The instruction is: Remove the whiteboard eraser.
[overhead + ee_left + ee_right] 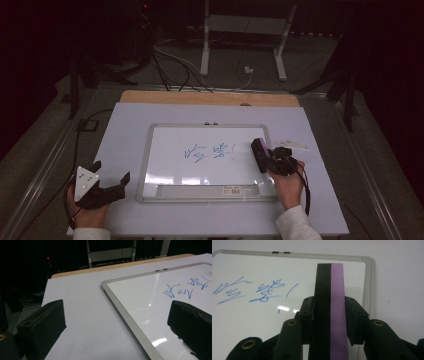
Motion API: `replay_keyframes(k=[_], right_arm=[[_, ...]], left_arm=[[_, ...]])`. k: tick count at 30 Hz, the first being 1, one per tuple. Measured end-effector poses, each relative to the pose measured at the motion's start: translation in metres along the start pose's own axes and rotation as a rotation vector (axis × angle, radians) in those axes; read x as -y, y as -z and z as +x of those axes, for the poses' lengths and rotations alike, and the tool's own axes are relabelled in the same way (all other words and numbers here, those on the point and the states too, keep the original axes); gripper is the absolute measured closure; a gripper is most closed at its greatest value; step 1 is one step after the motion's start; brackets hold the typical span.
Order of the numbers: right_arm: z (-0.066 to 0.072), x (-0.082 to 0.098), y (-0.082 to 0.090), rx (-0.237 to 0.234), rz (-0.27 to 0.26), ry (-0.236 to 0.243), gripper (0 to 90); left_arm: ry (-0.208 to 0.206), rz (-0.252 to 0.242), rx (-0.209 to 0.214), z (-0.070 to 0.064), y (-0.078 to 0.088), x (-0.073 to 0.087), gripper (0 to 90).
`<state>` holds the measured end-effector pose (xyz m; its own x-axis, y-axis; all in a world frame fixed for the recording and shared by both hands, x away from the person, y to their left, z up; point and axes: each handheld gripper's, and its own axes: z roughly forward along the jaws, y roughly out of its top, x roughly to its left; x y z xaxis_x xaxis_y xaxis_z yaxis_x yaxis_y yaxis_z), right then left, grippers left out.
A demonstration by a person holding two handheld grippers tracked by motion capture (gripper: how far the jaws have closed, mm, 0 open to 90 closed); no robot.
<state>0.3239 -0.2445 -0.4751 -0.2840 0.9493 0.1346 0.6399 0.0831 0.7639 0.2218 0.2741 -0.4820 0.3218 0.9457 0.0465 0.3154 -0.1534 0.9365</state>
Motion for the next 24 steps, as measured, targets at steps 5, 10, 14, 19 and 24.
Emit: replay_keyframes(k=[5,10,14,19,24], right_arm=[[0.002,-0.008,-0.014,0.017,0.014,0.012,62.8],[0.008,-0.01,-0.025,0.04,0.029,0.055,62.8],[0.011,-0.01,-0.03,0.055,0.034,0.075,62.7],[0.012,-0.009,-0.035,0.066,0.044,0.092,62.6],[0.014,-0.008,-0.036,0.072,0.044,0.111,60.5]], left_arm=[[-0.003,-0.003,0.001,-0.001,0.0,-0.001,2.5],[-0.003,-0.002,0.0,0.0,0.0,0.0,2.5],[-0.004,-0.002,0.0,0.0,0.0,0.0,2.5],[-0.004,-0.002,0.0,0.0,0.0,0.0,2.5],[-0.005,-0.002,-0.001,-0.001,0.0,0.0,2.5]])
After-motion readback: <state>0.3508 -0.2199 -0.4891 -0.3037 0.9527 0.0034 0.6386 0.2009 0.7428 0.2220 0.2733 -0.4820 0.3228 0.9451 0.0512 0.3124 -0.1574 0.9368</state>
